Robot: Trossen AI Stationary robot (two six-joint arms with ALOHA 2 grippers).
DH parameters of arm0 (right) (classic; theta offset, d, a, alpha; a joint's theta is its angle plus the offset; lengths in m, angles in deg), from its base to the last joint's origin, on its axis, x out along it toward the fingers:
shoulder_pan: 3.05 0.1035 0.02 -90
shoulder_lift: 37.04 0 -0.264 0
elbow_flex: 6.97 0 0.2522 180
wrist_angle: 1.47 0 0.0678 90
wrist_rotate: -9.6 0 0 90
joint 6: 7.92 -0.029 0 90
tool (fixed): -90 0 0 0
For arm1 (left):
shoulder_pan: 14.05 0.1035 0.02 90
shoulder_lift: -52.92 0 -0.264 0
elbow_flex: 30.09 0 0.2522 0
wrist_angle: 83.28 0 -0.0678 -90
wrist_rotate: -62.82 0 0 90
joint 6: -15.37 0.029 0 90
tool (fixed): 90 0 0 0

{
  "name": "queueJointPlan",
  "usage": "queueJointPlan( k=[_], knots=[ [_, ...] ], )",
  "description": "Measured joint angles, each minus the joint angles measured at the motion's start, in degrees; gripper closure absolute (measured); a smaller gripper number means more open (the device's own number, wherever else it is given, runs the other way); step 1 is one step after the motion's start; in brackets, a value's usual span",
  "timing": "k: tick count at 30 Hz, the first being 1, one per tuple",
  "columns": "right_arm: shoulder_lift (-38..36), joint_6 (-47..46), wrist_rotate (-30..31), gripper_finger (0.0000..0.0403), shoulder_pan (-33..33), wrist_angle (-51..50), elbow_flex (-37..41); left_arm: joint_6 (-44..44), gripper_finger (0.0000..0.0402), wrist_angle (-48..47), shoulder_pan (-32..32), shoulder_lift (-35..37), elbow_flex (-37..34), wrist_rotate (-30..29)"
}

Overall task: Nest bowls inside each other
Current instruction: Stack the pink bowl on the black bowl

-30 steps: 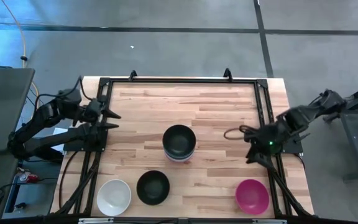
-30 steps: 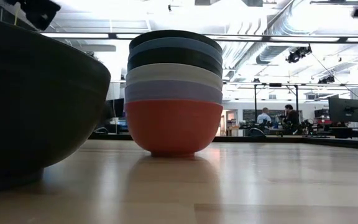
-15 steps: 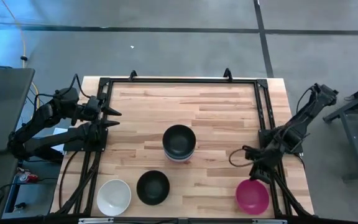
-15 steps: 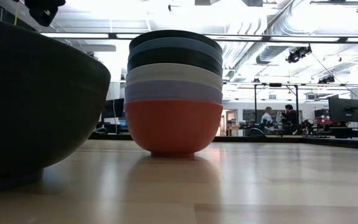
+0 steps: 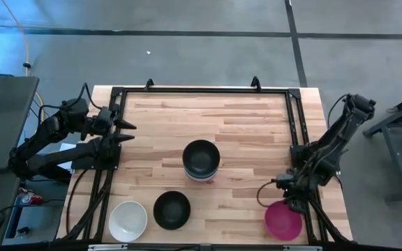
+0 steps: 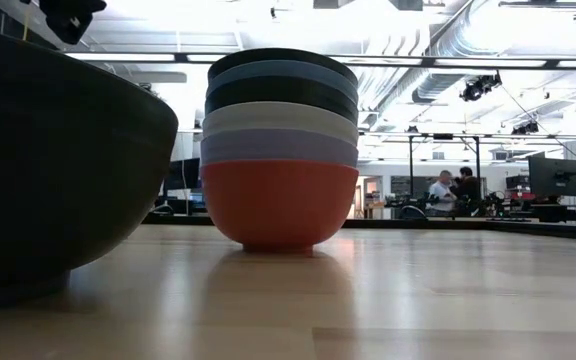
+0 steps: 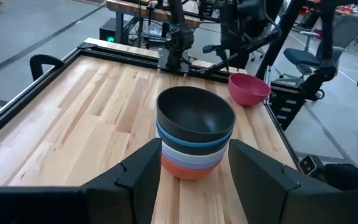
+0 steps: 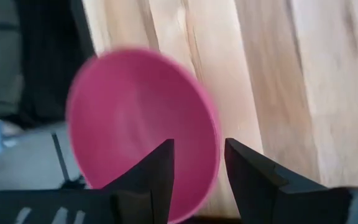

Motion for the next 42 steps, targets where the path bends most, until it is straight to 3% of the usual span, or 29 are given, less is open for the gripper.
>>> queueJointPlan(
  k=[5, 13, 42],
  knots=[
    [4.75, 0.09, -3.67, 0.027, 1.19, 0.01, 0.0, 0.08, 0.0227, 0.01, 0.0, 0.0, 0.0, -2.2],
    [7.04, 0.45, 1.29, 0.027, 1.46, -0.02, 0.0, 0.17, 0.0227, 0.72, 0.0, 0.0, 0.0, -2.34],
    [7.24, -2.14, 2.12, 0.027, 1.46, 0.84, -0.02, 0.21, 0.0227, 0.7, 0.0, 0.0, 0.0, -2.3]
  ],
)
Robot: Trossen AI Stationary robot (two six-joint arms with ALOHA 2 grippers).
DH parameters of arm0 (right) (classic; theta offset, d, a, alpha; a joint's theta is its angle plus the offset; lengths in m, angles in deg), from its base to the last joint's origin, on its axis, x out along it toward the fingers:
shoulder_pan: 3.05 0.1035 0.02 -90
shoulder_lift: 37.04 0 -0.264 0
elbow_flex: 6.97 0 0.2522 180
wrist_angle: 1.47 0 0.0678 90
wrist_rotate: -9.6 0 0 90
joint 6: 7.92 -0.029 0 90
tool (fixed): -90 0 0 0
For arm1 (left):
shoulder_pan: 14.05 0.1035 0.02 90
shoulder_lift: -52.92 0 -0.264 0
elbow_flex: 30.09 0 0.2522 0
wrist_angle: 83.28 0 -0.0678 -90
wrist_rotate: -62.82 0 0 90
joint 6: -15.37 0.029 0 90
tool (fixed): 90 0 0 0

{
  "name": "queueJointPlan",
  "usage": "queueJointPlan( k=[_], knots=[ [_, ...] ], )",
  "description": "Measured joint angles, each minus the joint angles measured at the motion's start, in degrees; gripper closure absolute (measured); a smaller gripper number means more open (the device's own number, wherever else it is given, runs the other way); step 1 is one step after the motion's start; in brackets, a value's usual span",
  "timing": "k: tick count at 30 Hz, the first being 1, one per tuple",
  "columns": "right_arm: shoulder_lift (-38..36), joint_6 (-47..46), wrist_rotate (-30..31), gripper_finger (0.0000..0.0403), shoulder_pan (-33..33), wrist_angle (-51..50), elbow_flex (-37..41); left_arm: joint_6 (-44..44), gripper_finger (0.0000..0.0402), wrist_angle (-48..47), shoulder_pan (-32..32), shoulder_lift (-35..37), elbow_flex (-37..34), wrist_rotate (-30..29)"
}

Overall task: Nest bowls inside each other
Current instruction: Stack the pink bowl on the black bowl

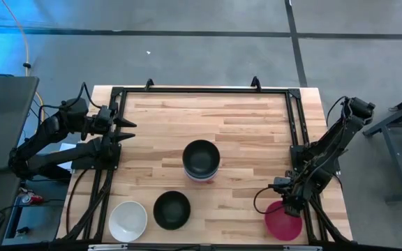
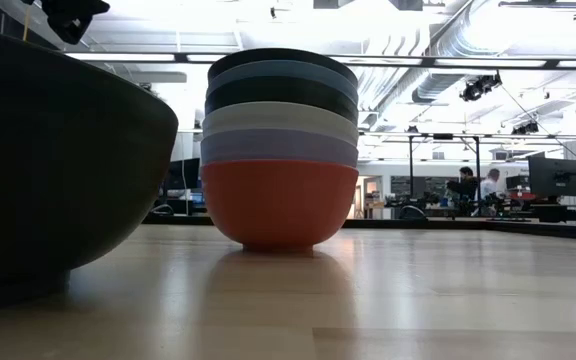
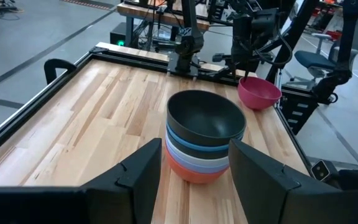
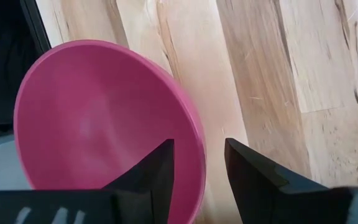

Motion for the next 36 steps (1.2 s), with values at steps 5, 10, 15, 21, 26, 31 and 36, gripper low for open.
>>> queueJointPlan(
  k=[5, 10, 15, 21, 26, 31, 36],
  knots=[
    [1.51, 0.0, -0.19, 0.027, -0.09, -0.24, 0.0, 0.0, 0.0227, 0.0, 0.0, 0.0, 0.0, 0.0],
    [3.63, 0.07, -1.66, 0.027, -0.13, 0.37, 0.0, 0.0, 0.0227, -0.01, 0.0, 0.0, 0.0, 0.0],
    [3.65, 0.04, -1.35, 0.0281, -0.13, 0.49, 0.0, -0.01, 0.0227, 0.09, 0.0, 0.0, 0.0, 0.0],
    [3.65, -0.2, -1.31, 0.0381, -0.13, 0.4, 0.0, 0.01, 0.0227, 0.11, 0.0, 0.0, 0.0, 0.0],
    [3.65, -2.98, -0.38, 0.0394, -0.23, -1.57, -0.02, -0.01, 0.0227, 0.13, 0.0, 0.0, 0.0, 0.0],
    [3.65, -4.28, -0.68, 0.04, -2.41, -1.96, -0.02, 0.01, 0.0227, 0.13, 0.0, 0.0, 0.0, 0.02],
    [3.63, -4.31, -0.39, 0.0401, -7.74, -1.8, -0.02, 0.61, 0.0227, 0.13, 0.0, 0.0, 0.0, 0.03]
  ],
)
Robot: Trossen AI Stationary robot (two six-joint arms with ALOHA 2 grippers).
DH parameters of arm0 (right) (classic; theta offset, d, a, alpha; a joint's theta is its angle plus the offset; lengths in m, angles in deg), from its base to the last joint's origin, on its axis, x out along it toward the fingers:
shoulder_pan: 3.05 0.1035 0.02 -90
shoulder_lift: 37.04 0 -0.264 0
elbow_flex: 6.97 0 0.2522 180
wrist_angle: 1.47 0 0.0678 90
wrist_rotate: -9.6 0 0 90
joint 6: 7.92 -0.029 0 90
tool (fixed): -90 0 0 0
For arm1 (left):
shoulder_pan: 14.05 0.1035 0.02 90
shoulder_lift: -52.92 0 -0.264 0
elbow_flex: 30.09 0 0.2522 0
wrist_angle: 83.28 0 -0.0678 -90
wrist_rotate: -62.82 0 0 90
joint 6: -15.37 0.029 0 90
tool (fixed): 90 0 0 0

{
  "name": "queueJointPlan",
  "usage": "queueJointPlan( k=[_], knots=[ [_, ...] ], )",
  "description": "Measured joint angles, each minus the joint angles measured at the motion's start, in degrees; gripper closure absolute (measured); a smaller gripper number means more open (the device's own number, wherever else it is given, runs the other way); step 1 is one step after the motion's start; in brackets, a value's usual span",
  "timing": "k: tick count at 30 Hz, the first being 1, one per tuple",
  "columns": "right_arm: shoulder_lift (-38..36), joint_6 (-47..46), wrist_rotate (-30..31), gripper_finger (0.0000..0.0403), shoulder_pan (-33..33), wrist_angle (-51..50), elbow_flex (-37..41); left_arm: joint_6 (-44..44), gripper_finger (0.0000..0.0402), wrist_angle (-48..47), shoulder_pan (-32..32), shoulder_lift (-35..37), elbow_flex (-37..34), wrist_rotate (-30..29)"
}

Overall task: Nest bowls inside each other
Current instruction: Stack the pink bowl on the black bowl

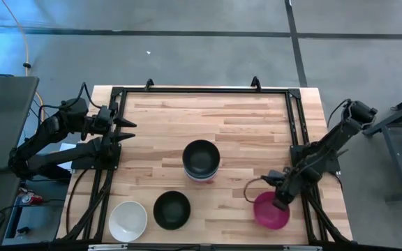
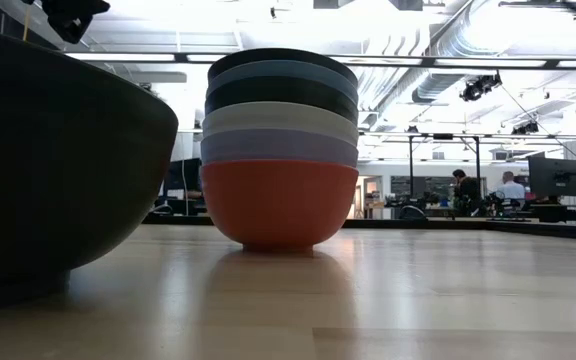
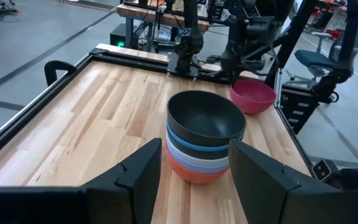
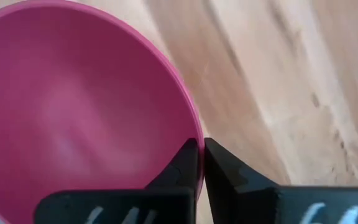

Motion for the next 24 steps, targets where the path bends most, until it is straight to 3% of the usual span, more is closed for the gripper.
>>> queueJointPlan(
  k=[9, 16, 24],
  knots=[
    [0.0, 1.79, 0.35, 0.0402, -13.72, 4.7, 0.0, 4.32, 0.0227, -2.06, 0.0, 0.0, 0.02, 0.01],
    [0.0, 6.37, -3.08, 0.0402, -22.91, 5.93, -2.01, 7.14, 0.0227, -3.29, 0.0, 0.0, 0.02, -0.01],
    [1.07, 12.06, -5.55, 0.0403, -30.34, -6.8, -14.05, 8.04, 0.0227, -4.11, 0.0, -0.02, 0.02, -0.03]
  ],
)
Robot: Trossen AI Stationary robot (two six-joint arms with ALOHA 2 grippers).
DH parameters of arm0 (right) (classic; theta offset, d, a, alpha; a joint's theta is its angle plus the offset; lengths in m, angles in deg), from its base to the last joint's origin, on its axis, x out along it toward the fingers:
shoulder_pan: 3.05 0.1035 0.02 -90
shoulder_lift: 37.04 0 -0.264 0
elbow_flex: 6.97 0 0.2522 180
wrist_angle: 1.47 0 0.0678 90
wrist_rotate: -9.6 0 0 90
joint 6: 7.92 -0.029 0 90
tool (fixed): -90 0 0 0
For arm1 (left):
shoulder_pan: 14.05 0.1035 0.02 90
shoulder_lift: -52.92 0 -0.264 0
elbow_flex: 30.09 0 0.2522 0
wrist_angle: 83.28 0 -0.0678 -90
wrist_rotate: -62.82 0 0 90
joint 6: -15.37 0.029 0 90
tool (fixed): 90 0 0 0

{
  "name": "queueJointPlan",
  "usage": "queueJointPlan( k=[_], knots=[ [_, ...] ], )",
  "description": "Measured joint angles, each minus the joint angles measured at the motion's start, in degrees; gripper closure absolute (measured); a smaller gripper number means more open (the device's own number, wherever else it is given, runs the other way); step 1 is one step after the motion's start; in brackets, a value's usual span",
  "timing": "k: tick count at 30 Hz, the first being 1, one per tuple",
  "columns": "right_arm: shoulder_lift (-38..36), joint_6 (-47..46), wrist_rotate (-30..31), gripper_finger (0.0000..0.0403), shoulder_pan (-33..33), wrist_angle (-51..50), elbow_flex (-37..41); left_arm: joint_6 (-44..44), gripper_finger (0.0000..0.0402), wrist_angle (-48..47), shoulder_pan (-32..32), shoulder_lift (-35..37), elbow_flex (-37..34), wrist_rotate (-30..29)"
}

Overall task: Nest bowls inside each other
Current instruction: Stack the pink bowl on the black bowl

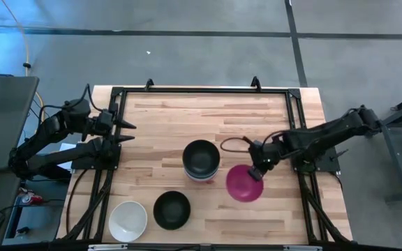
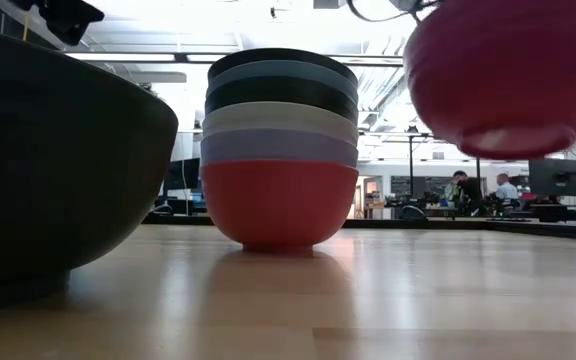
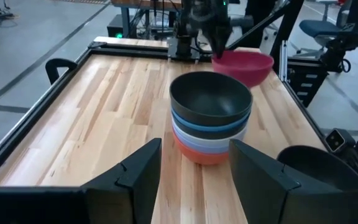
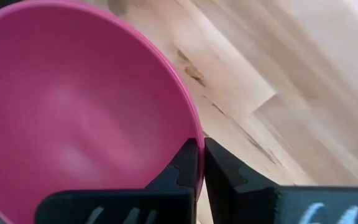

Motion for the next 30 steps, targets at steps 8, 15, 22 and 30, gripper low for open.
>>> queueJointPlan(
  k=[8, 15, 22, 30],
  knots=[
    [5.23, 6.98, 0.26, 0.0403, -4.78, -16.24, -16.78, 0.42, 0.0227, -2.04, -0.01, 0.0, 0.0, 0.0],
    [12.66, 14.41, 1.91, 0.0403, -9.11, -25.72, -31.09, 0.43, 0.0227, -2.03, -0.02, 0.0, 0.0, 0.0],
    [22.21, 23.18, 2.83, 0.0403, -13.54, -31.63, -45.81, 0.44, 0.0227, -2.01, -0.01, 0.0, 0.0, 0.0],
    [33.58, 31.72, 3.03, 0.0403, -17.34, -37.72, -63.19, 0.44, 0.0227, -2.09, -0.01, 0.0, 0.0, 0.0]
  ],
)
